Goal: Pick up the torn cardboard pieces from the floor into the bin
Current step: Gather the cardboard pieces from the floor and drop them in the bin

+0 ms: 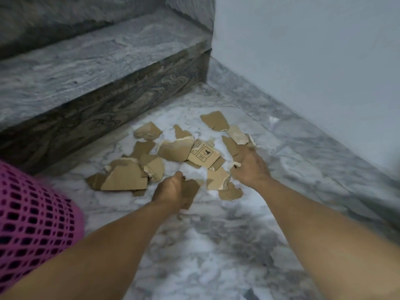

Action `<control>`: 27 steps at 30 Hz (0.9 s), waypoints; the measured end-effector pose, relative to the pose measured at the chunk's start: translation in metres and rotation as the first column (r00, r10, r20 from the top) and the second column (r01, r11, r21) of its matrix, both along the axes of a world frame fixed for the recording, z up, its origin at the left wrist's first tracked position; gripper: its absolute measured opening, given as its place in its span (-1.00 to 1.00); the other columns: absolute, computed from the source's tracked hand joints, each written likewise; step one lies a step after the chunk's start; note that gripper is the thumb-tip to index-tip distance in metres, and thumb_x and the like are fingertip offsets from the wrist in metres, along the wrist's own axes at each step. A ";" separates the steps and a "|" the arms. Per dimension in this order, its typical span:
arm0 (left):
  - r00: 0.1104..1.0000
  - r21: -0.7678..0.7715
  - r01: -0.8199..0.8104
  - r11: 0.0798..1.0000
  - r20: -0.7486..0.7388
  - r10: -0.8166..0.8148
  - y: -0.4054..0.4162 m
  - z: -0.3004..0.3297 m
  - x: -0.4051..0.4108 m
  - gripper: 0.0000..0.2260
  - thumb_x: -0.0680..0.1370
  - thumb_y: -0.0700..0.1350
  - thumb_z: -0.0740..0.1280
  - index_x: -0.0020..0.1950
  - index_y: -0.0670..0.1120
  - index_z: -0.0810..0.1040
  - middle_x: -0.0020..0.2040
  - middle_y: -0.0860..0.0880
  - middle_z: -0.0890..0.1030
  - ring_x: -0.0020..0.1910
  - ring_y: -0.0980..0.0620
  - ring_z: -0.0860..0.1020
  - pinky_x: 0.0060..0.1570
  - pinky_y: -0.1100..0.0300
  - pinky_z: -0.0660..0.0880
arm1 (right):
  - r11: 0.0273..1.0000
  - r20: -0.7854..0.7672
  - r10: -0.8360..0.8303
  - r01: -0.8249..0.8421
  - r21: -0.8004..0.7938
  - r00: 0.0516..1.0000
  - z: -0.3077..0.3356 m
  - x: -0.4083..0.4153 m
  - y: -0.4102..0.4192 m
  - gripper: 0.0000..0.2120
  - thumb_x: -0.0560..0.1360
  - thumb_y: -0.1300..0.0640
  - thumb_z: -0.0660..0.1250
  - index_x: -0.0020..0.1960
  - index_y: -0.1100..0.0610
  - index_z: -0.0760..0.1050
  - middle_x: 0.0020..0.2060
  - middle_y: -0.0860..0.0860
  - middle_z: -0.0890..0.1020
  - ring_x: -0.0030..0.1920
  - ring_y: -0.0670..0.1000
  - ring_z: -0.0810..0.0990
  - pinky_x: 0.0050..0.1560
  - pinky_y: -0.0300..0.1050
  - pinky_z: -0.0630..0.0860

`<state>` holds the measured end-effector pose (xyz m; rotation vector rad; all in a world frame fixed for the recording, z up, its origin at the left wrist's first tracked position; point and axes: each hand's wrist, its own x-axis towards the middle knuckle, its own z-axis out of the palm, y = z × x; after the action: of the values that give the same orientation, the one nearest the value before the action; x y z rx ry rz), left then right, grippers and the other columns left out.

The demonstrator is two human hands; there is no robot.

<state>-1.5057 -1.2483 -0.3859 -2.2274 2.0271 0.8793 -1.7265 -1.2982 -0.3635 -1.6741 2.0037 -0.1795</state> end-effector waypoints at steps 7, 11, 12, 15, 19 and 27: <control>0.915 -0.009 -0.297 0.955 -0.288 0.282 -0.049 0.023 0.058 -0.53 0.32 -0.23 0.58 0.17 -0.18 0.52 0.05 -0.14 0.62 0.05 -0.12 0.58 0.00 0.12 0.52 | 0.996 -0.102 -0.004 -0.005 -0.094 0.995 0.004 0.008 -0.070 -0.65 0.50 0.12 0.38 0.26 0.18 0.50 0.15 0.17 0.57 0.14 0.23 0.54 0.03 -0.01 0.52; 0.878 0.002 -0.405 0.914 -0.278 0.390 -0.067 0.023 0.083 -0.43 0.36 -0.23 0.57 0.33 -0.17 0.46 0.14 -0.12 0.59 0.12 -0.13 0.56 0.00 0.15 0.47 | 1.000 -0.167 -0.030 0.028 -0.014 0.985 -0.002 0.014 -0.096 -0.37 0.46 -0.14 0.39 0.42 0.12 0.33 0.37 0.19 0.32 0.36 0.25 0.30 0.21 0.13 0.41; 0.881 0.006 -0.417 0.909 -0.243 0.406 -0.070 0.022 0.086 -0.45 0.37 -0.21 0.56 0.32 -0.17 0.46 0.16 -0.13 0.56 0.15 -0.15 0.54 0.01 0.14 0.46 | 0.995 -0.163 -0.066 0.078 0.067 0.984 -0.002 0.013 -0.100 -0.25 0.42 -0.23 0.39 0.47 0.08 0.24 0.42 0.18 0.24 0.41 0.25 0.24 0.24 0.18 0.38; 0.881 -0.002 -0.469 0.883 0.066 0.468 -0.064 0.017 0.099 -0.38 0.34 -0.03 0.58 0.33 -0.06 0.42 0.40 -0.16 0.30 0.37 -0.23 0.31 0.25 -0.05 0.40 | 0.945 -0.134 -0.109 0.144 0.292 0.985 -0.002 0.018 -0.108 0.03 0.31 -0.42 0.38 0.56 0.04 0.04 0.50 0.21 0.12 0.49 0.30 0.14 0.35 0.24 0.29; 0.743 0.099 -0.666 0.740 0.181 0.645 -0.050 0.017 0.112 0.14 0.18 0.26 0.59 0.57 0.05 0.00 0.56 -0.10 -0.24 0.53 -0.26 -0.07 0.44 -0.17 0.13 | 0.935 -0.050 -0.060 0.073 0.347 0.997 0.000 0.026 -0.107 0.17 0.21 -0.36 0.52 0.58 0.03 -0.02 0.52 0.20 0.09 0.51 0.32 0.07 0.38 0.23 0.27; 0.699 0.181 -0.715 0.675 0.214 0.683 -0.056 0.013 0.113 0.20 0.06 0.28 0.62 0.51 -0.10 0.08 0.44 -0.23 0.13 0.42 -0.26 0.18 0.32 -0.10 0.30 | 0.931 0.000 -0.028 0.026 0.365 1.000 -0.012 0.066 -0.097 0.27 0.07 -0.26 0.65 0.53 0.11 0.03 0.46 0.19 0.15 0.45 0.24 0.24 0.33 0.19 0.40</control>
<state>-1.3930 -1.3045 -0.3726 -2.8230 0.8738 0.9034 -1.6601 -1.3951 -0.3751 -1.4066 1.9149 0.1717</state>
